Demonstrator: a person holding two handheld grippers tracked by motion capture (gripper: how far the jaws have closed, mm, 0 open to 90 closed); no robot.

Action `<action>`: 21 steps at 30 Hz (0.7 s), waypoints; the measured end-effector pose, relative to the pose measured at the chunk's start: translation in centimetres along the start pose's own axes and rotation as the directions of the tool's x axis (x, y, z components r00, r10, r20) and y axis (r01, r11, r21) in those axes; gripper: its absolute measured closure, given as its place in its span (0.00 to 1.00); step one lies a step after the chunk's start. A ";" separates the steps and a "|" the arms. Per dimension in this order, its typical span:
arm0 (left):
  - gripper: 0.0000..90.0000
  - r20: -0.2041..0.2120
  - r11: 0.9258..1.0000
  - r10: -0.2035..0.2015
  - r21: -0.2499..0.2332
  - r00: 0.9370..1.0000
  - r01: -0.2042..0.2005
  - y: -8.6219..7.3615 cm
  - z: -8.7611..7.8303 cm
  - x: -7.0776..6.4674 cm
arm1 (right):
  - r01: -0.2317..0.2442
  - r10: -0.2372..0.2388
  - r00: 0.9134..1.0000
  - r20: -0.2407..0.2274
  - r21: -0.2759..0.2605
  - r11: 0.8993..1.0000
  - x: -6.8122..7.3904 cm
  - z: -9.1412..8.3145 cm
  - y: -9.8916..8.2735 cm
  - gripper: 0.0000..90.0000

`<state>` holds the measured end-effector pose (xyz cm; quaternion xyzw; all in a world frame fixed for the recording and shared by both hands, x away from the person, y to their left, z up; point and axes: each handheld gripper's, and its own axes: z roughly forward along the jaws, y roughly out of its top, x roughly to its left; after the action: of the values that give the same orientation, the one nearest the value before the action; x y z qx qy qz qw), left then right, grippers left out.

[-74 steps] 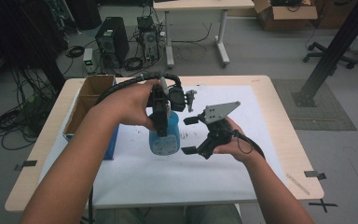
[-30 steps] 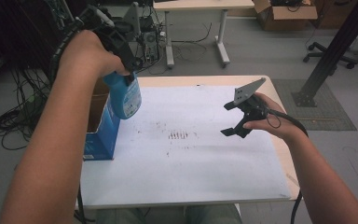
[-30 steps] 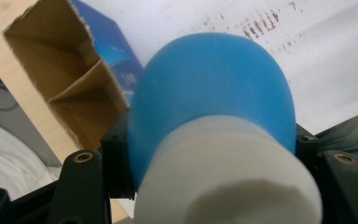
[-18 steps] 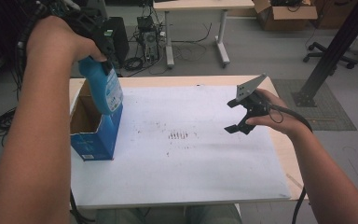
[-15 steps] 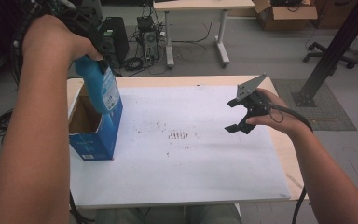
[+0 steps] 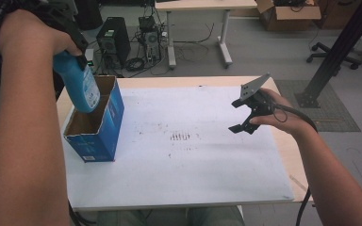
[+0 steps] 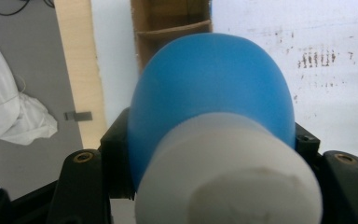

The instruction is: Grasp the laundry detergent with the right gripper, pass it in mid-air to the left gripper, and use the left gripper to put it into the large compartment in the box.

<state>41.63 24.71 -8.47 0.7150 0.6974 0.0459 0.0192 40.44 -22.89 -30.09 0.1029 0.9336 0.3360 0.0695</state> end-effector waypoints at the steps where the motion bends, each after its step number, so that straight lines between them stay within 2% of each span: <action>1: 0.42 0.001 1.000 -0.004 0.002 1.000 0.004 0.0 0.0 0.3 | -0.004 0.004 1.000 0.001 0.002 1.000 0.0 0.0 0.0 0.03; 9: 0.42 0.003 1.000 -0.025 0.001 1.000 0.025 -0.1 0.4 1.4 | -0.005 0.005 1.000 0.000 0.006 1.000 -0.1 0.0 0.1 0.03; 21: 0.42 0.029 0.999 -0.038 0.029 0.999 0.037 -0.1 3.7 2.6 | -0.005 0.005 1.000 0.002 0.012 1.000 0.0 0.0 0.2 0.03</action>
<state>41.96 27.41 -12.04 0.7026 0.7109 0.0250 0.0200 40.42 -22.74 -29.92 0.1062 0.9353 0.3306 0.0689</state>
